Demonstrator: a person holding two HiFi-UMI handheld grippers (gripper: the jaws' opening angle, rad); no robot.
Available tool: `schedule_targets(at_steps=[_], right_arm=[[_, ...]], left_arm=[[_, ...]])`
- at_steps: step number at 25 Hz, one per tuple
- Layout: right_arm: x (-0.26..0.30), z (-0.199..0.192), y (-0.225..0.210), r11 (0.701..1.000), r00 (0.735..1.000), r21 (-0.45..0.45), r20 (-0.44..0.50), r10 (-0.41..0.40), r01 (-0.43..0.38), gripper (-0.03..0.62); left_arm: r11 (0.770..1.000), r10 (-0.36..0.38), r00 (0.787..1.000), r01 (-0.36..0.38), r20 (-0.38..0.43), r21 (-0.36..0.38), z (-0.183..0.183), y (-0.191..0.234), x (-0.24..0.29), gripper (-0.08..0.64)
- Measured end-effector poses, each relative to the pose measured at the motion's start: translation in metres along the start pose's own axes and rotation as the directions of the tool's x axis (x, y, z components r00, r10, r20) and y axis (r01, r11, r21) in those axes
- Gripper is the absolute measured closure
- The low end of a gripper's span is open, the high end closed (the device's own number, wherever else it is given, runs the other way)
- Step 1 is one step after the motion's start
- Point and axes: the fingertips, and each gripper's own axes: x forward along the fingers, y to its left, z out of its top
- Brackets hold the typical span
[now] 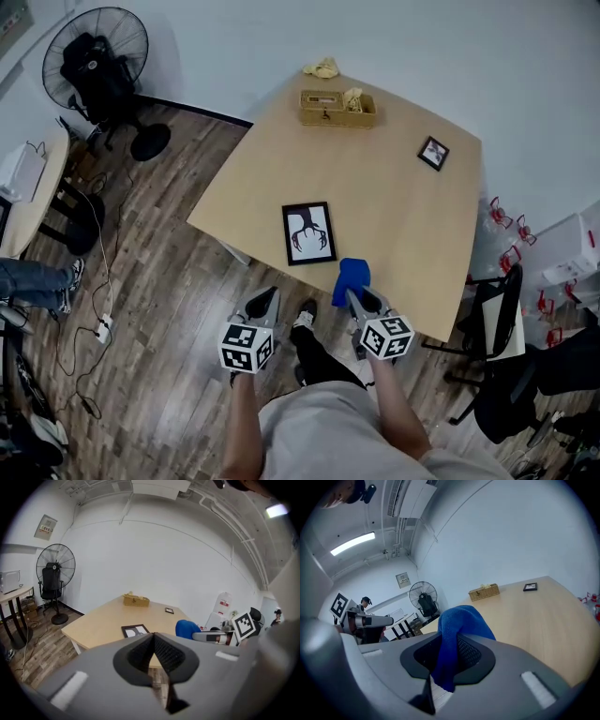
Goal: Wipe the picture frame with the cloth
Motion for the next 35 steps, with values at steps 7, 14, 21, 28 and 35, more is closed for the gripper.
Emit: schedule_targets(at_steps=[7,14,21,28,35], right_arm=[[0.092,0.05,-0.012,0.998,1.0,-0.058,-0.026,0.012,-0.014,0.526],[0.155,0.073,-0.027,0.964,0.992,-0.26,-0.122,0.029,-0.06,0.526],[0.209,0.079,-0.067,0.927,0.974,-0.359,-0.225,0.024,-0.106,0.526],[0.266,0.088,-0.103,0.864,0.956,-0.485,-0.293,-0.013,-0.137,0.525],[0.315,0.075,-0.128,0.819,0.931,-0.549,-0.361,-0.05,-0.168,0.525]], left_arm=[[1.0,-0.017,0.999,0.018,-0.051,0.015,0.045,0.06,0.067,0.508],[0.997,-0.058,0.993,0.062,-0.104,0.039,0.067,0.092,0.131,0.508],[0.983,-0.117,0.958,0.15,-0.261,0.108,0.04,0.111,0.199,0.509],[0.954,-0.175,0.875,0.264,-0.451,0.143,-0.007,0.125,0.256,0.508],[0.924,-0.207,0.783,0.353,-0.587,0.145,-0.051,0.127,0.284,0.508]])
